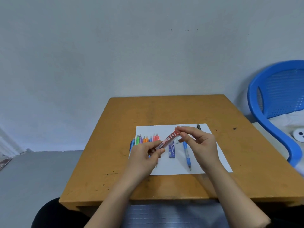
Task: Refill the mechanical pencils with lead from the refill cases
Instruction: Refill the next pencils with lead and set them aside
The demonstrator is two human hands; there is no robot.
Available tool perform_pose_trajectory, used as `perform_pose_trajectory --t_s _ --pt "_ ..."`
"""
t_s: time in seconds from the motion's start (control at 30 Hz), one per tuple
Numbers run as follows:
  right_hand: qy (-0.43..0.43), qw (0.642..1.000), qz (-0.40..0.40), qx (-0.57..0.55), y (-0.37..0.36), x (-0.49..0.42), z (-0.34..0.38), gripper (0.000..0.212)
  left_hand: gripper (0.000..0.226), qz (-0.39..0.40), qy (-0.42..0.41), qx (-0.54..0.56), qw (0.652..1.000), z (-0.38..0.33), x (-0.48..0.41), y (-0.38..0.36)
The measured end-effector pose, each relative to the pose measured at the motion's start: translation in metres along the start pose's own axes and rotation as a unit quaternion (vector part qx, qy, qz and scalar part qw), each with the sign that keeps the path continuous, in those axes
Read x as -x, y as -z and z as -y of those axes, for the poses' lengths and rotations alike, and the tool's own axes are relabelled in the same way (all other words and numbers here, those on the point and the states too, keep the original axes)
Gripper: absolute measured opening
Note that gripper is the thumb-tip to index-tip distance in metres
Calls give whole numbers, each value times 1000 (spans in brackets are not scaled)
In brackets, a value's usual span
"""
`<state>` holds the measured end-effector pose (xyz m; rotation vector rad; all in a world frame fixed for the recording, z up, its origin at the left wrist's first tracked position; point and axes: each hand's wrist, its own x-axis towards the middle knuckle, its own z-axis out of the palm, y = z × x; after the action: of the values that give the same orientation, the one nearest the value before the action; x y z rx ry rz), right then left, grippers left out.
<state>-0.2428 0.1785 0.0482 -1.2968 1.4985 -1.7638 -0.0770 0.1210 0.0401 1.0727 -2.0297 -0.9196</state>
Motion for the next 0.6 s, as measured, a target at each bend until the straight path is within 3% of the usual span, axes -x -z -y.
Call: perform_pose_trajectory --t_s 0.23,0.4,0.6 --pt "8 999 -26 30 -4 -1 -6 24 36 1 -23 -19 1000 -3 5 1" --pt "18 995 -95 24 -16 0 -14 25 36 19 -3 -9 1000 -8 6 -2" --pt "-4 995 -100 25 -16 -6 -14 20 34 30 20 -1 999 -6 8 -1"
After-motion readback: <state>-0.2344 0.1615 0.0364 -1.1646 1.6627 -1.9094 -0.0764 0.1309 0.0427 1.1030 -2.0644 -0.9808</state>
